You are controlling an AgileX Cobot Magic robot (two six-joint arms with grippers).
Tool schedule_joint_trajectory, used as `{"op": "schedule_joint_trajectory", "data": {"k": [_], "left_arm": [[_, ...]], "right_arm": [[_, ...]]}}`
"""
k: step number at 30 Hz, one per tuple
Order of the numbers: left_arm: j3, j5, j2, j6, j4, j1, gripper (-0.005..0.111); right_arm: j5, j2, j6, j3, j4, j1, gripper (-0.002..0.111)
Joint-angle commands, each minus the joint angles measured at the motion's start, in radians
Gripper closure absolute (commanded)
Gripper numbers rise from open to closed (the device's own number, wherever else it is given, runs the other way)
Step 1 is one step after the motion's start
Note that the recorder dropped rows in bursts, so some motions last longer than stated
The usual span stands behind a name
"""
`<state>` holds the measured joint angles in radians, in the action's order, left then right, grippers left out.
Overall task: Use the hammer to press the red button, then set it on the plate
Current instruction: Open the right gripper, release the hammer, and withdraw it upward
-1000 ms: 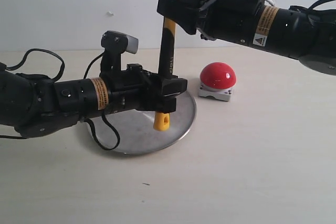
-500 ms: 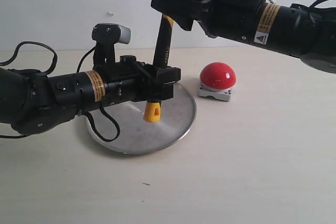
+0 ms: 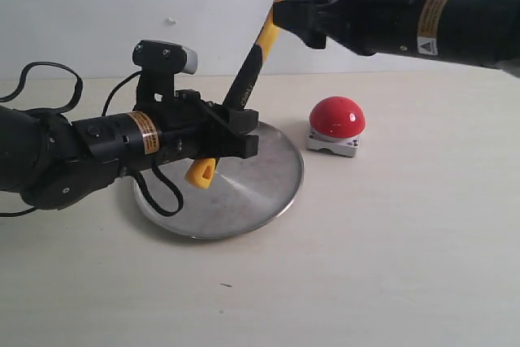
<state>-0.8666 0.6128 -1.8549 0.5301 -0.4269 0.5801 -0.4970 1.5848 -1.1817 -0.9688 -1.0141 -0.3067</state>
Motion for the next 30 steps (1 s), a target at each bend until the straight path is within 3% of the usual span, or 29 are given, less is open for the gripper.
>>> {"op": "schedule_joint_trajectory", "data": {"k": [1, 6, 11, 16, 26, 30], "left_arm": [[-0.009, 0.064, 0.021, -0.021, 0.023, -0.002, 0.107], [-0.009, 0.006, 0.021, -0.022, 0.021, -0.002, 0.107], [-0.037, -0.12, 0.021, -0.022, 0.003, 0.0, 0.107], [-0.116, -0.304, 0.021, -0.022, -0.05, 0.02, 0.107], [-0.228, -0.364, -0.023, -0.022, -0.096, 0.118, 0.107], [-0.275, -0.419, -0.057, -0.022, -0.096, 0.128, 0.107]], "right_arm": [[0.3, -0.138, 0.034, -0.008, -0.043, 0.006, 0.035], [0.497, -0.29, 0.099, 0.015, -0.043, 0.006, 0.035], [0.47, -0.413, 0.116, 0.094, -0.043, 0.006, 0.042], [0.463, -0.55, 0.147, 0.191, -0.043, 0.006, 0.058], [0.437, -0.786, 0.176, 0.43, -0.039, 0.006, 0.095], [0.389, -0.877, 0.177, 0.523, -0.039, 0.006, 0.108]]}}
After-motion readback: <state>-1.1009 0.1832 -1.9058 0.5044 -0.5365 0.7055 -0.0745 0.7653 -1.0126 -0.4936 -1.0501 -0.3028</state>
